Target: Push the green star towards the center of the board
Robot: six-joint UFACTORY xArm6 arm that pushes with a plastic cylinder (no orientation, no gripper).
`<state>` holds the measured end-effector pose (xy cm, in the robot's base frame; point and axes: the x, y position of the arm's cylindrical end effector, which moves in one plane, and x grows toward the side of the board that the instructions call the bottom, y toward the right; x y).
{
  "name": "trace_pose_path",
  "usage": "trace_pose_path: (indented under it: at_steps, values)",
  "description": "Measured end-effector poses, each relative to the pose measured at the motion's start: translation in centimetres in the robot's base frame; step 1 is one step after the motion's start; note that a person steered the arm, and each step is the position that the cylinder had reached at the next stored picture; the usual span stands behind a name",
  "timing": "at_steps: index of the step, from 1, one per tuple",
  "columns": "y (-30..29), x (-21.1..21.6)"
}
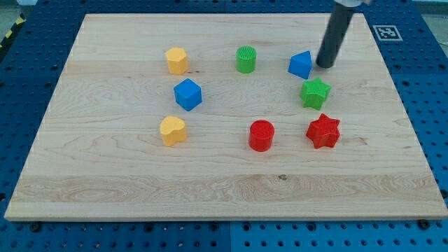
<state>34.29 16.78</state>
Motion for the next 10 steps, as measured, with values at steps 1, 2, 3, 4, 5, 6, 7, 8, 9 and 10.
trace_pose_path:
  at_steps: [1,2,3,4,5,6,7,8,9,10]
  values:
    - [-2.6,0.0]
    - [-3.2,0.0]
    - [-3.0,0.1]
    - [-0.4,1.8]
    - [0.8,4.3]
    - [1.5,7.0]
    - [1.6,8.0]
    - [1.6,8.0]
    - [4.1,8.2]
    - [6.4,8.3]
